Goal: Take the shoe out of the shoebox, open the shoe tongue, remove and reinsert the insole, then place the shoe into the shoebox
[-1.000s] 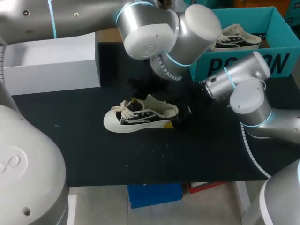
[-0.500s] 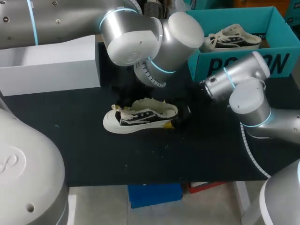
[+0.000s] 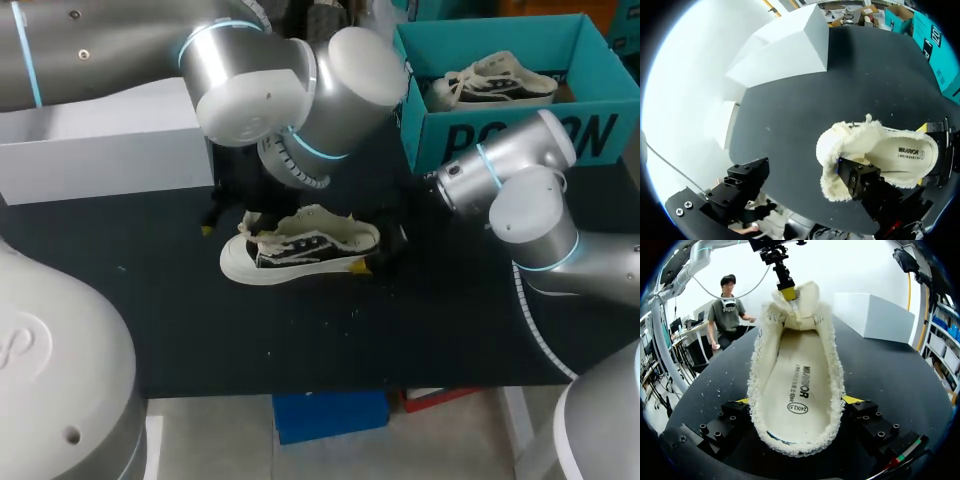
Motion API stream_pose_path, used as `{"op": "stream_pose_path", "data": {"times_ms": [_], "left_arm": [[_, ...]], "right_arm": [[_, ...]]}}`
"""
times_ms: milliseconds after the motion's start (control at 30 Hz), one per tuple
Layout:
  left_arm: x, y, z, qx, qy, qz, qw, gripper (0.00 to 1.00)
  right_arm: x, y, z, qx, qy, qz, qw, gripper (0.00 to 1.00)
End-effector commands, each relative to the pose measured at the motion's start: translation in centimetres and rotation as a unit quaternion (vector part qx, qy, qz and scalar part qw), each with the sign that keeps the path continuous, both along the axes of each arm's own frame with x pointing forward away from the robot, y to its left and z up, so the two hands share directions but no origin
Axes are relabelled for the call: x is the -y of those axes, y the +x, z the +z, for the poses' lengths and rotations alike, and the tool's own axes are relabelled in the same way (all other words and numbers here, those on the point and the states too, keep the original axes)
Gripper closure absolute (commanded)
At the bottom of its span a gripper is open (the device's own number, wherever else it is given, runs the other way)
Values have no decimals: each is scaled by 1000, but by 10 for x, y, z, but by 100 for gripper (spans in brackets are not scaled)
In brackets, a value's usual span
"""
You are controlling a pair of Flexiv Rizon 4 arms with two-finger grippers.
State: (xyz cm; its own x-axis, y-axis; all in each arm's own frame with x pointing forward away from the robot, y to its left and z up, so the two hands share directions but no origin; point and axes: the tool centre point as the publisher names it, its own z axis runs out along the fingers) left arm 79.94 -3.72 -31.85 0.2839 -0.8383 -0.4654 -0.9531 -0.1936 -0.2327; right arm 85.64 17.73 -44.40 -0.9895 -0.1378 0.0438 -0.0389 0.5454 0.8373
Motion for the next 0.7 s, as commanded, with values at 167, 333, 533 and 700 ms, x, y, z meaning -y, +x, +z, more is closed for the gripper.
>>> {"op": "stream_pose_path", "data": {"times_ms": [167,333,533,700], "left_arm": [[-24,-7,-14,-2,-27,12,1000,0],[-34,-11,-24,-10,-34,23,999,0],[-40,-10,-32,-15,-40,27,999,0],[-40,-7,-33,-11,-46,13,999,0]], "right_arm": [[-2,0,-6,-1,0,-1,1000,100],[-2,0,-6,-1,0,-1,1000,100],[-2,0,-6,-1,0,-1,1000,100],[-2,0,-6,-1,0,-1,1000,100]]}}
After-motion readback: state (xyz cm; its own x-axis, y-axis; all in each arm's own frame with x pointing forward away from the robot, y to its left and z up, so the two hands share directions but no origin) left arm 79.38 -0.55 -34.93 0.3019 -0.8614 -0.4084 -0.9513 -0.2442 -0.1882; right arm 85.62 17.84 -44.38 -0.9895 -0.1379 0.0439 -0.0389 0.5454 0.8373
